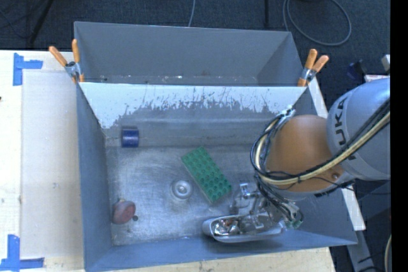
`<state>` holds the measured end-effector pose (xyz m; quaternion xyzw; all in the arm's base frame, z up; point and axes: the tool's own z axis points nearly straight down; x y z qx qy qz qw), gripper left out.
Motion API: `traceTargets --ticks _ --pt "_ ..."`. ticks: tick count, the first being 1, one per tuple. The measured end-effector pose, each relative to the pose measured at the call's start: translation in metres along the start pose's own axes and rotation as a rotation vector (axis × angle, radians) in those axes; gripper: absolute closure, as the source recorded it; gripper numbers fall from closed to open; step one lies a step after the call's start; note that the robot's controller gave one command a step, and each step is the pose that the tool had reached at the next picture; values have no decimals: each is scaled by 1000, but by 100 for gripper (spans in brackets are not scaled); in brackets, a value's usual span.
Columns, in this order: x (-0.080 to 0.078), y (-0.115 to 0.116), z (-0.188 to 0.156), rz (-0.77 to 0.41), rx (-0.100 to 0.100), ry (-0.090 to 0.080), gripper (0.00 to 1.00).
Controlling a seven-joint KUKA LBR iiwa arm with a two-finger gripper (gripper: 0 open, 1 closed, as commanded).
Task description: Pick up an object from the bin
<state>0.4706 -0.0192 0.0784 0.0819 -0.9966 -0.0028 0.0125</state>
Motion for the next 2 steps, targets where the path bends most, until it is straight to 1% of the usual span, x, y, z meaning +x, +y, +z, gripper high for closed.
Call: traceTargets --ticks 1,2 --pt "0 1 -74 0 8 -30 100" --pt "0 2 -121 1 8 -28 100"
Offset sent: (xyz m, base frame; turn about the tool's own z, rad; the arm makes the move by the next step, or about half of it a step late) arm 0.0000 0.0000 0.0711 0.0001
